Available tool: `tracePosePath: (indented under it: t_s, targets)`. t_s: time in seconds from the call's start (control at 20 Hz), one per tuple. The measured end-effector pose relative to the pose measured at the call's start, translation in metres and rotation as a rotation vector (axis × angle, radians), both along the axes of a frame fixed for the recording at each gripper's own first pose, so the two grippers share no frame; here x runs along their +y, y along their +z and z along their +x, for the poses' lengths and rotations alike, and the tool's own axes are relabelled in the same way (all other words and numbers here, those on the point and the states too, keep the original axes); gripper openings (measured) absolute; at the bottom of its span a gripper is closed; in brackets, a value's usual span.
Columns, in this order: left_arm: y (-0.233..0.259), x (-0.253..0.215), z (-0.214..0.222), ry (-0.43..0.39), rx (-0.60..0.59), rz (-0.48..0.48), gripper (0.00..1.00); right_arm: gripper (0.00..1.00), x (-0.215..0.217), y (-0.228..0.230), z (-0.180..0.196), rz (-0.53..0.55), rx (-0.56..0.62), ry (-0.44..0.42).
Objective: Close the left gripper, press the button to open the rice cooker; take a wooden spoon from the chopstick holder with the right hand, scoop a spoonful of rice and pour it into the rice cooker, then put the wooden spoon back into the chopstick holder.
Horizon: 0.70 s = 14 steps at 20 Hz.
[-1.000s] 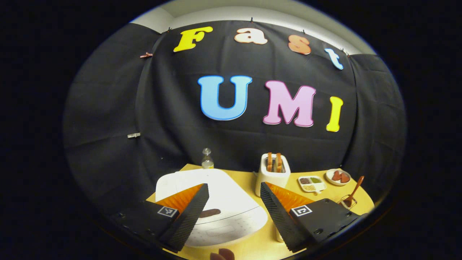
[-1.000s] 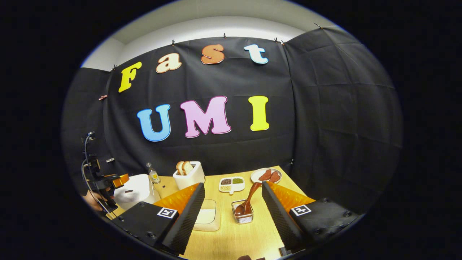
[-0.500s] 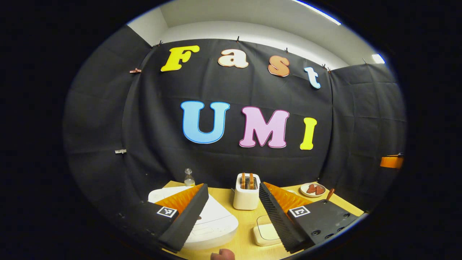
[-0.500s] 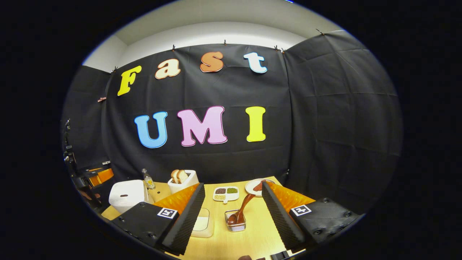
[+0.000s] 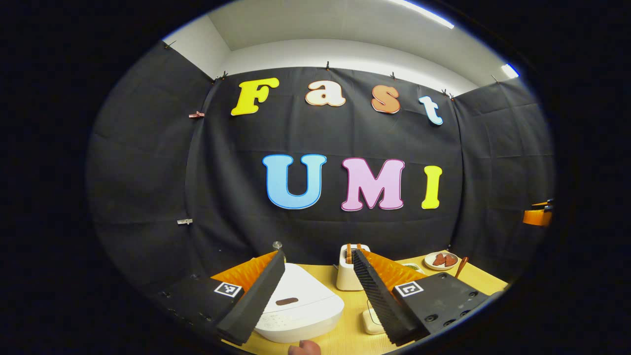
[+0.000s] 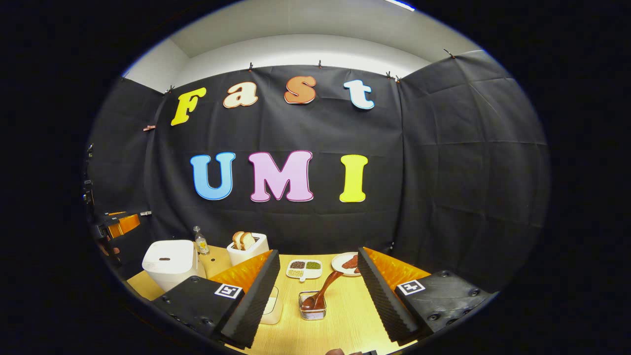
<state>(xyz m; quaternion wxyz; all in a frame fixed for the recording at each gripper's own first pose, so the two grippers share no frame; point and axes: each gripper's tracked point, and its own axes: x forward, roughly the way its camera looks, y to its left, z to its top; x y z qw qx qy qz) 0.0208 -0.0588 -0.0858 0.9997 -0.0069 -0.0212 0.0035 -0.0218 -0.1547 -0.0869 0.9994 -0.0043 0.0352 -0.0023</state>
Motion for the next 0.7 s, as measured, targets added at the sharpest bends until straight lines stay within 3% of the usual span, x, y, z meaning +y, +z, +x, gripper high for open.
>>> tracePosePath:
  t_s: [0.7]
  targets:
    - [-0.001, 0.011, -0.013, 0.049, 0.012, 0.016, 0.97, 0.98, -0.004, 0.006, 0.006, -0.003, -0.013, 0.010]
